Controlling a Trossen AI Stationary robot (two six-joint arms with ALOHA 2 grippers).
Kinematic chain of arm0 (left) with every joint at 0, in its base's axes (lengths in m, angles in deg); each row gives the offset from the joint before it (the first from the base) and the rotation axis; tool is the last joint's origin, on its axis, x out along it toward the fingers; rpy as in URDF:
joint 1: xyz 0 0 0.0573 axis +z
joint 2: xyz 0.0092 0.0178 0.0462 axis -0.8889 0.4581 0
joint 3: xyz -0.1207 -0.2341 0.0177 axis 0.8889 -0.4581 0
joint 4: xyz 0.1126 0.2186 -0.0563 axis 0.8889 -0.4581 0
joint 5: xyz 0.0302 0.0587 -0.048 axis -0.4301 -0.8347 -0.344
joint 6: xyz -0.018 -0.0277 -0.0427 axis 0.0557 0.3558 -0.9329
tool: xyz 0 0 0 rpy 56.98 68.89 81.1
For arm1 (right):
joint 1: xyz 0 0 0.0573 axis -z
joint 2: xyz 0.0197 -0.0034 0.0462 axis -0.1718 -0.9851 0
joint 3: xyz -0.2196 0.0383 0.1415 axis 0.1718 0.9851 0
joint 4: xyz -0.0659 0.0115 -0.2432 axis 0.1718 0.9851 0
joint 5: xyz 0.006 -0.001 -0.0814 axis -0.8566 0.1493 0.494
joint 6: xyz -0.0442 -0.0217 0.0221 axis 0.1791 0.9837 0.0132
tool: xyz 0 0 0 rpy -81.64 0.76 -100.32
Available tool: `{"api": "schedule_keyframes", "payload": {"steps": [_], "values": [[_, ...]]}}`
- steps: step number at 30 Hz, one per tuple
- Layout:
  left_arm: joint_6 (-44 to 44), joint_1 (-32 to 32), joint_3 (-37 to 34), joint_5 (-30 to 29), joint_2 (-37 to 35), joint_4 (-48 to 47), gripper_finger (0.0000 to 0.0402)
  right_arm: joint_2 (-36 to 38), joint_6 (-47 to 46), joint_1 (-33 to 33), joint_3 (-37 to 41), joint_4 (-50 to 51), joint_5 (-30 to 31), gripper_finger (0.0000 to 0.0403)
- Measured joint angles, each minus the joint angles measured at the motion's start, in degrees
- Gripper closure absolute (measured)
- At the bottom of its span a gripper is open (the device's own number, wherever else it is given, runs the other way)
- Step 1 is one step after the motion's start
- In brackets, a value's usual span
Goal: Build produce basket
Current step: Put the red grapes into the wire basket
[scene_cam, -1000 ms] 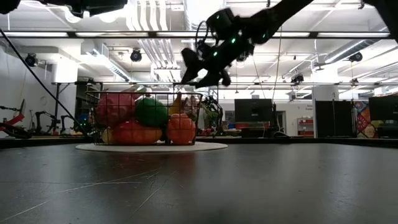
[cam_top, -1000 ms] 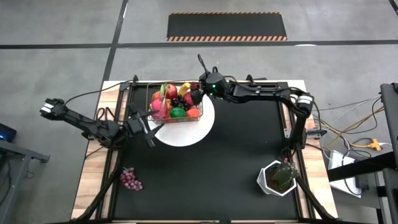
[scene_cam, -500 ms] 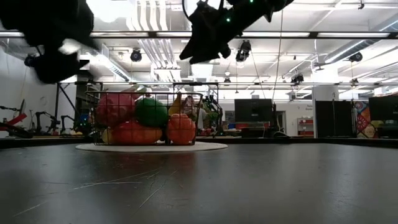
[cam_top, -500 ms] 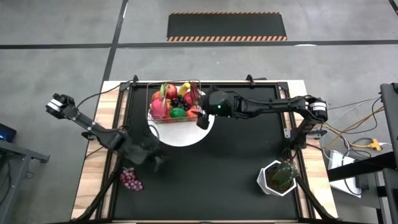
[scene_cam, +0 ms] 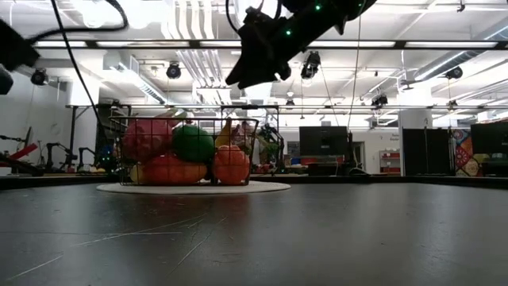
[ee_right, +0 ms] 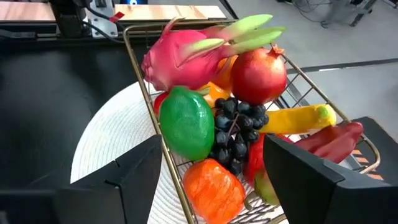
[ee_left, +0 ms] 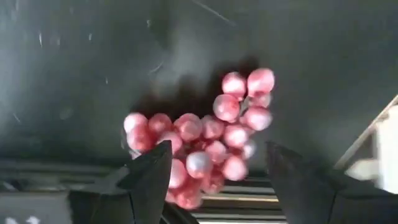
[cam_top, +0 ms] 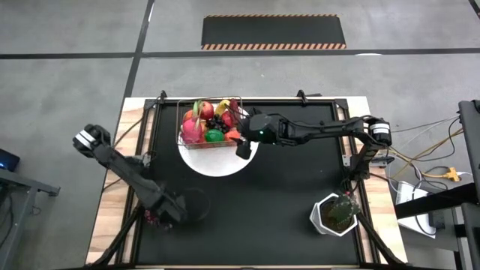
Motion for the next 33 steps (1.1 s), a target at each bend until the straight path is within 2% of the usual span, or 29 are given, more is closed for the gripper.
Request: {"api": "schedule_keyframes", "payload": {"steps": [3, 8, 12, 16, 22, 26, 33], "values": [[4.97, -3.25, 0.06, -0.97, 3.04, -0.32, 0.0164, 0.0, -0.69, 0.0, 0.59, 0.03, 0.02, 0.0145], [5.28, -7.41, -1.43, -0.96, 7.54, -0.18, 0.0164, -0.04, -0.82, 0.0, 0.92, 0.14, 0.03, 0.0142], [5.28, -8.21, -1.9, -0.85, 9.94, 0.48, 0.0174, -0.04, -0.81, 0.0, 0.92, 0.58, 0.02, 0.014], [5.17, -8.64, -1.81, -0.82, 10.69, 0.52, 0.0231, 0.0, -0.81, 0.0, 0.92, 1.29, 0.02, 0.0146], [3.61, -8.62, -0.18, -1.29, 9.03, 1.16, 0.0379, 0.02, -1.59, -0.1, 0.99, 4.17, 0.04, 0.0154], [-0.54, -8.6, 1.35, -4.76, 7.05, 0.74, 0.0388, 0.24, -2.23, -0.5, 1.64, 4.23, 0.08, 0.0153], [-3.87, -6.27, 6.86, -17.62, 3.31, 0.16, 0.0398, 1.44, -2.14, -1.61, 3.78, 3.4, 0.09, 0.0152]]}}
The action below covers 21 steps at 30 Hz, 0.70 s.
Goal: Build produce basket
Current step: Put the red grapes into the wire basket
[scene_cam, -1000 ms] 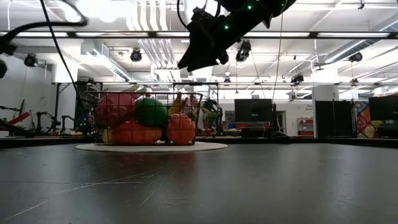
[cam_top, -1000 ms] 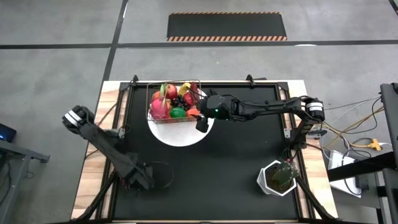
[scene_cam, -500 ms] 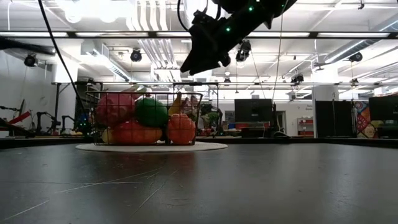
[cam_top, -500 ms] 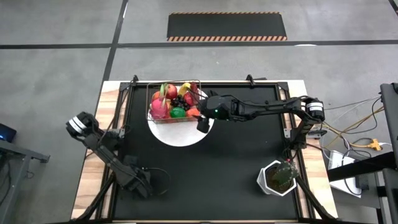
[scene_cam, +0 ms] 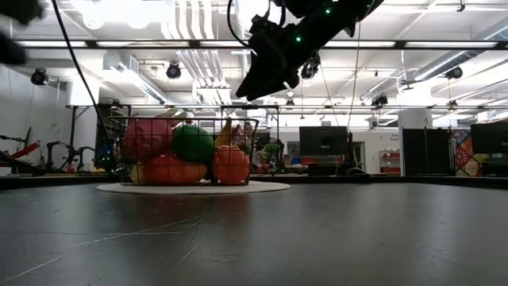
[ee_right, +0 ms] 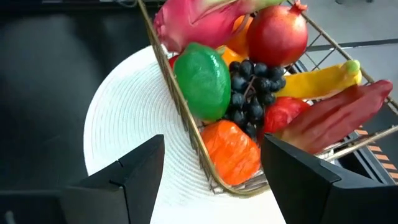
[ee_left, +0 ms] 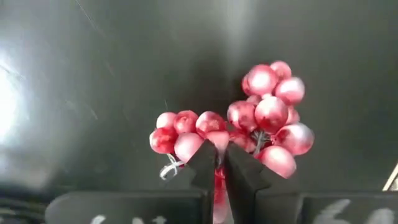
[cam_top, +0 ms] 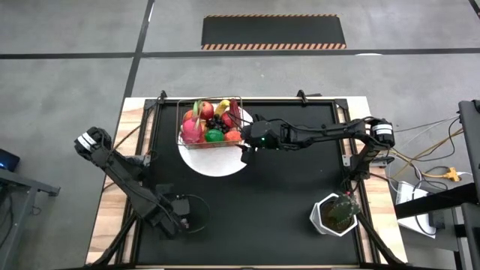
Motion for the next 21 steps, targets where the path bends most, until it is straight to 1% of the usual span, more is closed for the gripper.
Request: {"api": "schedule_keyframes", "payload": {"steps": [3, 6, 8, 12, 16, 18, 21], "values": [[0.28, 2.17, 3.57, -6.35, -1.32, -0.34, 0.0399, 1.09, -0.25, -0.24, 1.43, -0.33, -0.02, 0.0152], [2.85, 4.51, 6.84, -15.07, -3.15, -0.29, 0.0399, 2.66, -1.16, -1.03, 3.66, -1.39, 0.09, 0.0151], [5.95, 6.24, 8.6, -21.13, -4.39, -0.31, 0.0399, 4.13, -1.15, -1.89, 6.43, -4.47, 0.04, 0.0153], [16.44, 10.44, 11.14, -31.03, -7.27, -0.25, 0.04, 8.48, -0.93, -2.75, 12.71, -10.42, -0.18, 0.0158], [28.65, 16.18, 10.81, -40.4, -10.52, 2.8, 0.04, 13.41, -1.45, -2.63, 18.69, -16.16, -0.26, 0.0158], [35.29, 19.61, 9.58, -43.41, -12.26, 6.05, 0.04, 15.34, -1.56, -2.66, 21.67, -20.2, -0.56, 0.0159], [45.66, 25.21, 7.81, -45.78, -13.65, 12.8, 0.04, 17.82, 0.43, -2.68, 26.09, -26.47, -0.68, 0.0161]]}}
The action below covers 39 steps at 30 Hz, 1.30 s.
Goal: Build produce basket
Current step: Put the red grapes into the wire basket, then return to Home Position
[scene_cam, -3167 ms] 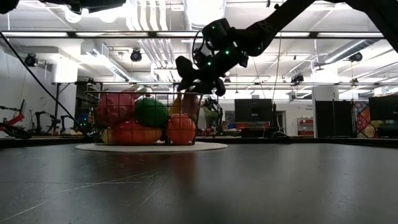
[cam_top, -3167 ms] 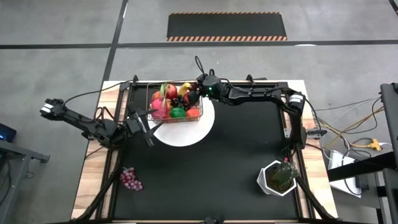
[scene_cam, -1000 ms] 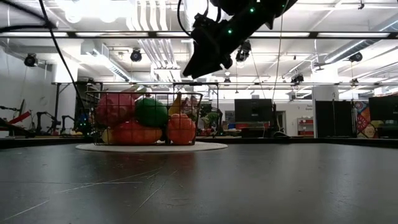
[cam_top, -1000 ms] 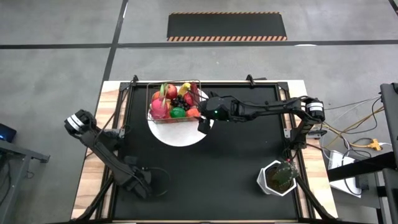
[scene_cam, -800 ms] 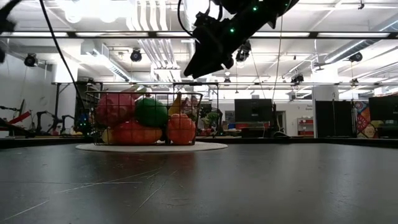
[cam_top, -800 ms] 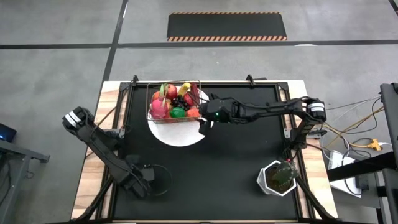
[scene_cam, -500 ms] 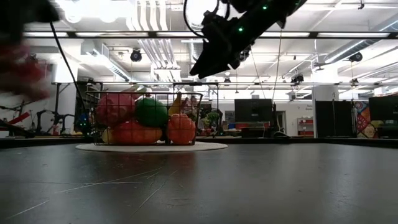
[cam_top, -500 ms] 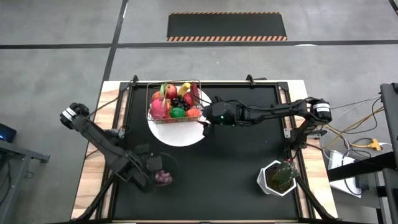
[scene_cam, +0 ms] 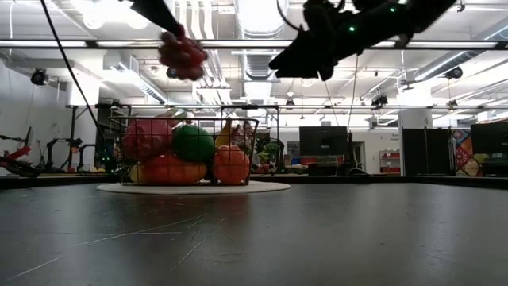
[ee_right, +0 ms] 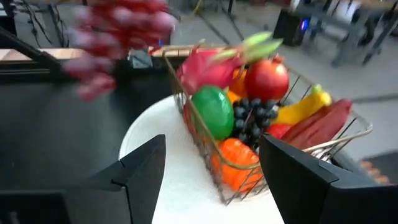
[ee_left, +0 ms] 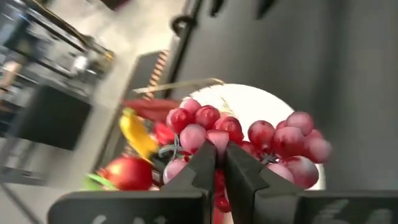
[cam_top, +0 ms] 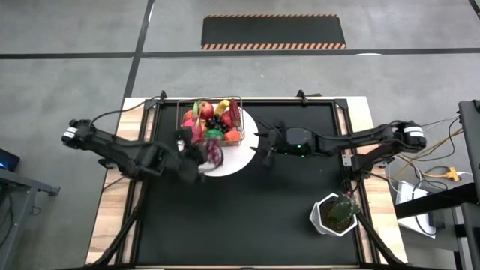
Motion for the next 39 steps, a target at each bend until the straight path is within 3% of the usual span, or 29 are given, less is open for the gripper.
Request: {"api": "schedule_keyframes", "payload": {"steps": [3, 8, 13, 17, 29, 39], "values": [[10.27, 6.25, -2.61, -0.31, -0.67, 9.88, 0.04, 1.3, 3.78, 0.06, 3.17, -5.41, -0.94, 0.0161], [23.1, 16.84, -6.64, -0.22, -0.06, 25.57, 0.04, 1.44, 9.47, 0.13, 5.91, -11.38, -9.29, 0.0165], [26.65, 26.79, -10.28, 2.68, 1.79, 35.51, 0.04, 1.44, 10.91, 0.15, 6.59, -12.35, -11.49, 0.0174], [23.4, 32.37, -12.1, 8.94, 4.43, 38.37, 0.04, 1.42, 11.79, 0.18, 7.14, -12.31, -11.47, 0.0174], [20.34, 34.61, -15.31, 9.92, 12.7, 46.0, 0.0395, 1.4, 11.52, 0.18, 7.14, -10.72, -11.45, 0.0175], [18.92, 34.62, -15.51, 10.11, 12.9, 45.8, 0.0322, 1.4, 11.14, 0.18, 7.48, -10.78, -11.45, 0.0172]]}}
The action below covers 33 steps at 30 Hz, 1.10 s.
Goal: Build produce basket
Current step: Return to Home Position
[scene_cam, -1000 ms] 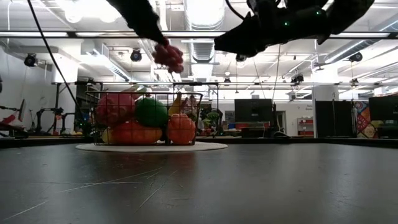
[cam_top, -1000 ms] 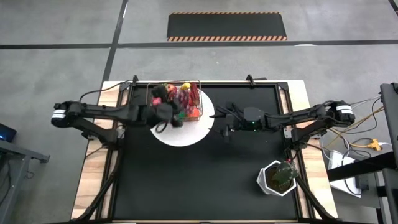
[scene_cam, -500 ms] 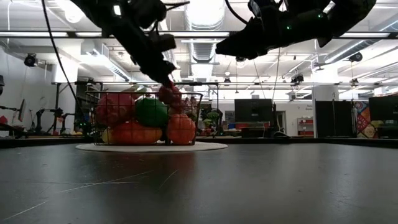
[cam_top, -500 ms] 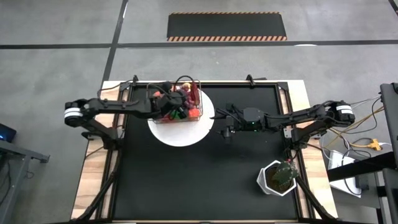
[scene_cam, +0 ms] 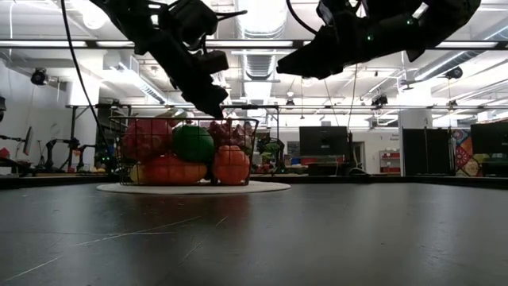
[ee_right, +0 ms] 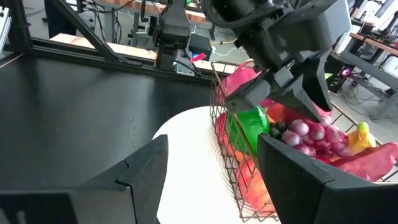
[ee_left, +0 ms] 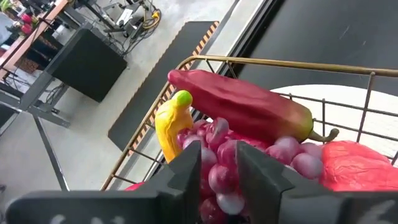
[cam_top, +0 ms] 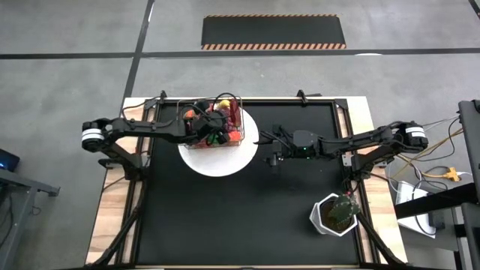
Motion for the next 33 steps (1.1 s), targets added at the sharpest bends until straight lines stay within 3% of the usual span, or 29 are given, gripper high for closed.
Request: {"api": "schedule_keyframes", "payload": {"steps": [8, 15, 22, 27, 33], "values": [[0.02, -2.41, 0.39, 0.0, -3.88, -2.62, 0.0291, 0.29, 2.94, 0.25, 1.21, -0.04, 0.11, 0.0174], [1.62, -9.91, -2.68, 0.67, -12.41, -2.19, 0.029, 0.37, 4.75, 0.72, 2.26, -0.59, 0.08, 0.0177], [5.03, -18.73, -14.34, 10.71, -23.97, 1.72, 0.029, 0.39, 8.46, 0.7, 6.88, -10.12, 0.02, 0.0177], [4.71, -22.51, -23.3, 11.14, -35.11, 4.41, 0.029, 1.37, 9.94, 1.49, 10.72, -17.92, -0.05, 0.0177], [4.72, -23.4, -32.15, 13.41, -49.81, 7.18, 0.029, 5.08, 10.94, 4.09, 12.64, -18.07, -0.05, 0.0177]]}}
